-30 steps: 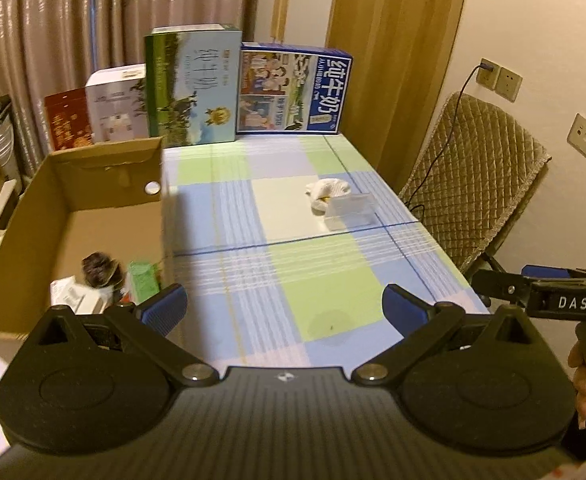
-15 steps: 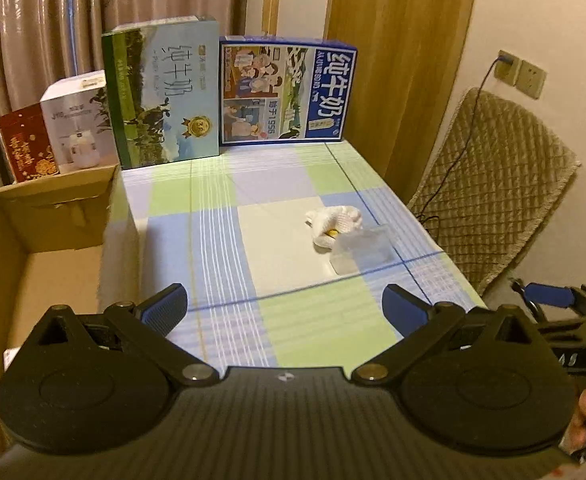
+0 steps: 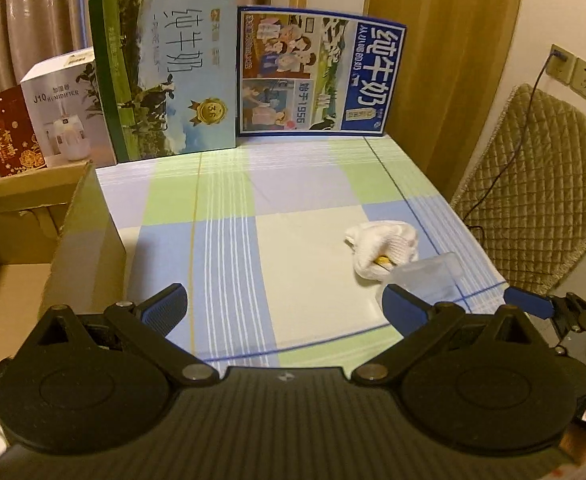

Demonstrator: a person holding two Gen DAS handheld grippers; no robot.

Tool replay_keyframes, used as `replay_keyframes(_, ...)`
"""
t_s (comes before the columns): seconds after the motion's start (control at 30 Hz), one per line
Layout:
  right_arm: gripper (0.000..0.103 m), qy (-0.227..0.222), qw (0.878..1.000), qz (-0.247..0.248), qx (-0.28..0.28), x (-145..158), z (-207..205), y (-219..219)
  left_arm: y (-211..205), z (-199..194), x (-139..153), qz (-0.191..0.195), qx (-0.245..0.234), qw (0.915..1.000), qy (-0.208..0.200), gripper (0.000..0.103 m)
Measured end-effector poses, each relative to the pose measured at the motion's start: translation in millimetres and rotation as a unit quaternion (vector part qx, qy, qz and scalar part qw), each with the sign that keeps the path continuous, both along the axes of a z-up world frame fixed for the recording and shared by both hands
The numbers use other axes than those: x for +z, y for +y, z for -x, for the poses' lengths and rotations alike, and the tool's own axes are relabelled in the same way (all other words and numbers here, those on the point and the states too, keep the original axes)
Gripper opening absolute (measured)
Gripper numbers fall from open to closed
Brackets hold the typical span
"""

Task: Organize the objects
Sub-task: 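Move both grippers back over the table toward the clear box, then grasp the white mesh item with the left gripper while the right gripper grasps the clear box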

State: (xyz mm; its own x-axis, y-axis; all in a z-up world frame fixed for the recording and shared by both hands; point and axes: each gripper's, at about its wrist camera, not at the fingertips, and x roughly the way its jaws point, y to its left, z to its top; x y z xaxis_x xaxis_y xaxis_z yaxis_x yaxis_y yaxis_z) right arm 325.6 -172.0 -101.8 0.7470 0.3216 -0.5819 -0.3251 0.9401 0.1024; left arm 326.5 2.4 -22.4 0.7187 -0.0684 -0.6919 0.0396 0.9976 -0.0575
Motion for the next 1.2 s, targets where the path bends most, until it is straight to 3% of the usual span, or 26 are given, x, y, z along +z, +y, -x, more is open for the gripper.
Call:
replay_keyframes(0.4, 0.100, 0.005, 1.000, 0.010, -0.009, -26.9, -38.5, 11.6, -1.1, -25.3, -19.2, 0.002, 0.005, 1.0000, 0.001, 0.102)
replay_keyframes(0.43, 0.097, 0.006, 1.000, 0.011, -0.007, -27.9, -39.5, 11.7, -1.7, -26.8, -20.6, 0.001, 0.005, 1.0000, 0.002, 0.102)
replay_keyframes(0.47, 0.083, 0.009, 1.000, 0.012, -0.004, -28.5, -40.3, 10.6, -2.6, -28.1, -21.8, 0.000, 0.004, 1.0000, 0.003, 0.102)
replay_keyframes(0.73, 0.083, 0.000, 0.998, 0.025, -0.050, -11.8, -36.7, -26.7, -17.0, -37.7, -30.2, 0.011, -0.001, 0.9999, 0.009, 0.102)
replay_keyframes(1.0, 0.083, 0.018, 0.993, 0.020, -0.114, -14.4, -41.0, -68.8, -46.8, -63.2, -55.9, 0.035, -0.046, 0.9983, 0.000, 0.101)
replay_keyframes(1.07, 0.083, 0.017, 0.992, 0.019, -0.120, -13.4, -40.7, -72.2, -52.7, -72.9, -67.7, 0.056, -0.065, 0.9963, 0.002, 0.095)
replay_keyframes(1.2, 0.083, 0.013, 0.992, 0.018, -0.128, -11.5, -42.5, -75.0, -67.6, -85.9, -83.2, 0.062, -0.093, 0.9937, -0.001, 0.088)
